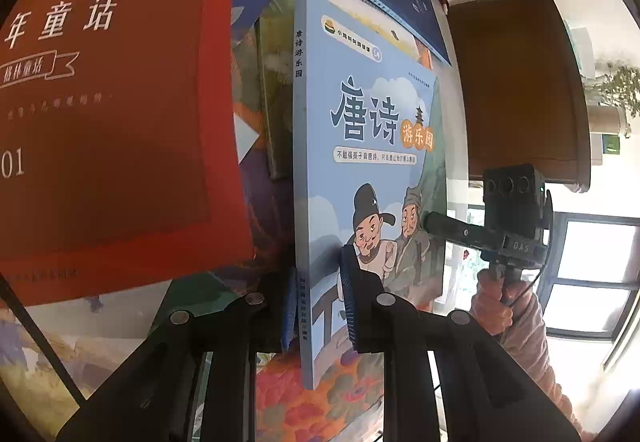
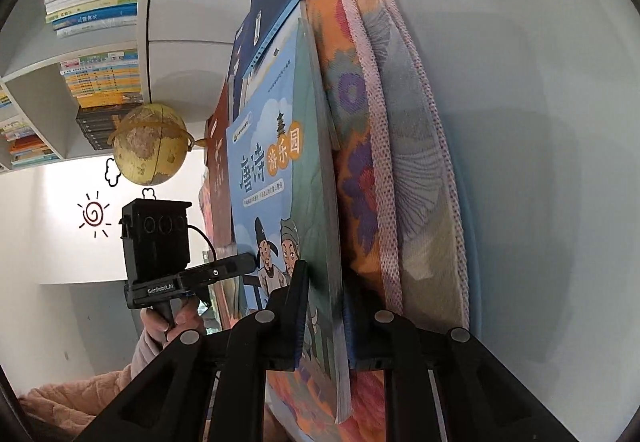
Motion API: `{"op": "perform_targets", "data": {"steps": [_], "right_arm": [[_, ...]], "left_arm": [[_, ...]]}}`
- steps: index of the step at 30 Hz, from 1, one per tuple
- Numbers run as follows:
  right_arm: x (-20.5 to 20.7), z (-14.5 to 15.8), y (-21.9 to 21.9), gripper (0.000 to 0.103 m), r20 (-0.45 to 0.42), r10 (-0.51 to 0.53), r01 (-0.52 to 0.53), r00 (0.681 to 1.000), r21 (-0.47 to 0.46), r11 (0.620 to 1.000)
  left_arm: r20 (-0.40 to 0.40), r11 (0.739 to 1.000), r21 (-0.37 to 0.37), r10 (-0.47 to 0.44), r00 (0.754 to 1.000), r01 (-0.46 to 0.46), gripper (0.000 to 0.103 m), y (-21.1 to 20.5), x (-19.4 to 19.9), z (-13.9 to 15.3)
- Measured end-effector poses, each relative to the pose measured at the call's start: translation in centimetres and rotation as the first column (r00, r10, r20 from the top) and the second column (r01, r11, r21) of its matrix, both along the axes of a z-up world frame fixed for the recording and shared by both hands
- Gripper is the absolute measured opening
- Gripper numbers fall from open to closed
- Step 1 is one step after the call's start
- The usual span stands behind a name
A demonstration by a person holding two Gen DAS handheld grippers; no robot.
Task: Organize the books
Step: 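Lift the light-blue book and carry it toward the wall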
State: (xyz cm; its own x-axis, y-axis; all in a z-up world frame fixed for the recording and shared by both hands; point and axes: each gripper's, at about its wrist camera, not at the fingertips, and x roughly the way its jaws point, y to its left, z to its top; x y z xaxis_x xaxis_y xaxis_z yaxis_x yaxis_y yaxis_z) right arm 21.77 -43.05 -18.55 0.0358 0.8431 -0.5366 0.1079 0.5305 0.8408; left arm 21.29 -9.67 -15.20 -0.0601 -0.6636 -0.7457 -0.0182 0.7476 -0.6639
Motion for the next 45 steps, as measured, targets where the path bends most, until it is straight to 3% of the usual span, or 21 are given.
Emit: {"op": "perform_targets", "data": {"steps": [3, 7, 10, 14, 17, 24, 45], "right_arm": [[0.5, 1.0, 1.2, 0.014, 0.041, 0.012, -0.009, 0.999, -0.069, 0.998], [0.4, 4.3, 3.7, 0.015, 0.17, 0.153, -0.099, 0.974, -0.291, 0.952], [0.0, 5.9, 5.0, 0.015, 0.215, 0.194, -0.11, 0.957, -0.35, 0.93], [-1.3, 8.0, 7.4, 0.015, 0.278, 0.308, -0.165, 0.91, -0.438, 0.884], [-2.2, 9.0, 8.5, 0.015, 0.304, 0.335, -0.185, 0.892, -0.431, 0.883], [-3.9, 9.9, 11.2, 0.015, 0.326, 0.377, -0.214, 0.867, -0.439, 0.872], [-8.9, 16.0, 17.9, 0.015, 0.407, 0.402, -0.184, 0.82, -0.478, 0.859]], "left_arm": [[0.058, 0.999, 0.051, -0.019, 0.998, 0.016, 0.018, -0.9, -0.1, 0.9], [0.178, 0.984, 0.165, -0.1, 0.979, 0.07, 0.018, -2.1, -0.6, 3.1], [0.249, 0.956, 0.262, -0.196, 0.948, 0.129, 0.018, -3.0, -1.5, 4.9], [0.292, 0.943, 0.298, -0.24, 0.926, 0.151, 0.018, -2.5, -2.5, 6.6], [0.315, 0.929, 0.332, -0.274, 0.909, 0.165, 0.018, -1.6, -3.3, 7.4], [0.327, 0.923, 0.349, -0.281, 0.902, 0.161, 0.018, 0.3, -5.2, 8.6], [0.425, 0.934, 0.353, -0.216, 0.879, 0.059, 0.018, 5.7, -9.6, 13.1]]}}
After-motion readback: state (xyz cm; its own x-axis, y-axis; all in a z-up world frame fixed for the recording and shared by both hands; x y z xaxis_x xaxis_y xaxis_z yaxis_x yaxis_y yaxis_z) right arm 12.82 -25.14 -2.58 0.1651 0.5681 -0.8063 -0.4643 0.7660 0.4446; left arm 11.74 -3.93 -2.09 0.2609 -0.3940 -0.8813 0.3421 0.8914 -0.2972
